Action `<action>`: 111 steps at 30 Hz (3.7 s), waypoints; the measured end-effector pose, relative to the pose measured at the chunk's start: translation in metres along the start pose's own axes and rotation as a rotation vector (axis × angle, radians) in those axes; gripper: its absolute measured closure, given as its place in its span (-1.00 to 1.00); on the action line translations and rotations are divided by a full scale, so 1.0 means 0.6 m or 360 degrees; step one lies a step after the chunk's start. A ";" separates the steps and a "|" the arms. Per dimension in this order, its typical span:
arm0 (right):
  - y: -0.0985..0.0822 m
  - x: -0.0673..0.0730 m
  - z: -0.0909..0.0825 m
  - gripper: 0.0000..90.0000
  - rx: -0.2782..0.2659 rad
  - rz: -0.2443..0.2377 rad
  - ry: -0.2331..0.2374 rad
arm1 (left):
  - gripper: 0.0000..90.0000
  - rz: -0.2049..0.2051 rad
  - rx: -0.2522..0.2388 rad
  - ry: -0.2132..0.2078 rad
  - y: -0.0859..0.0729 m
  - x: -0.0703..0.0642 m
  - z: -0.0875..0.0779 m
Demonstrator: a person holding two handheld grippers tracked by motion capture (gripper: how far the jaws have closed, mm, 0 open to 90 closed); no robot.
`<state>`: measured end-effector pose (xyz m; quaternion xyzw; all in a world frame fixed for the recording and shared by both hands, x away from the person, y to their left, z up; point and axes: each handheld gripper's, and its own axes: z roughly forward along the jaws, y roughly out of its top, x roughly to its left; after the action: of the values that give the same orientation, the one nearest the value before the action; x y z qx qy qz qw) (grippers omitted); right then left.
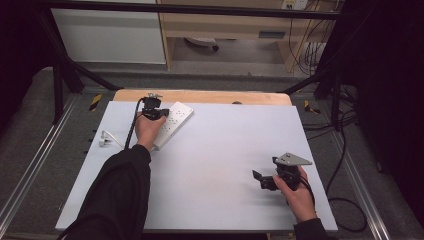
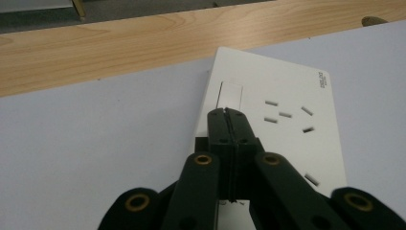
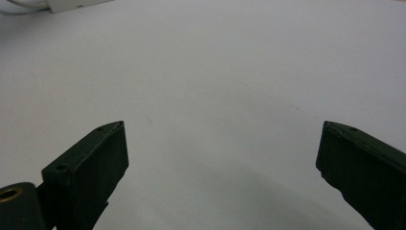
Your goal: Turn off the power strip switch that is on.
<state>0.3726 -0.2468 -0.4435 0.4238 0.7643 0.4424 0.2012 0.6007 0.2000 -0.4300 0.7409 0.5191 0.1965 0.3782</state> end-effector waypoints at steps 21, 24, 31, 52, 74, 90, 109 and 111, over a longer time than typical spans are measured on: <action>0.000 0.001 0.000 -0.90 0.0003 -0.0007 0.0002 | 1.00 -0.0005 0.0005 -0.0015 -0.001 -0.001 -0.003; 0.000 0.001 0.000 -0.90 0.0007 -0.0003 0.0004 | 1.00 -0.0004 0.0007 -0.0015 -0.002 -0.002 -0.003; 0.000 0.000 0.000 -0.90 0.0010 0.0006 0.0008 | 1.00 -0.0011 0.0011 -0.0023 -0.002 -0.001 -0.005; 0.000 0.001 0.002 -0.91 0.0007 -0.0002 0.0004 | 1.00 -0.0016 -0.0013 -0.0023 0.000 0.004 -0.013; 0.000 0.001 0.002 -0.91 0.0005 -0.0003 0.0005 | 1.00 -0.0017 -0.0148 -0.0090 0.007 -0.004 -0.023; 0.000 0.002 0.003 -0.91 0.0014 -0.0004 0.0007 | 0.61 -0.0036 -0.0159 -0.0080 -0.004 -0.005 -0.026; 0.000 0.002 0.003 -0.91 0.0018 -0.0014 0.0005 | 0.24 -0.0047 -0.0142 -0.0139 -0.006 -0.020 -0.029; 0.000 0.003 0.004 -0.91 0.0020 -0.0013 0.0006 | 0.17 -0.0041 -0.0154 -0.0144 -0.005 -0.024 -0.032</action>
<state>0.3732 -0.2445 -0.4445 0.4211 0.7691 0.4376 0.1991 0.5805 0.1943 -0.4185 0.7232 0.5008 0.1826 0.4392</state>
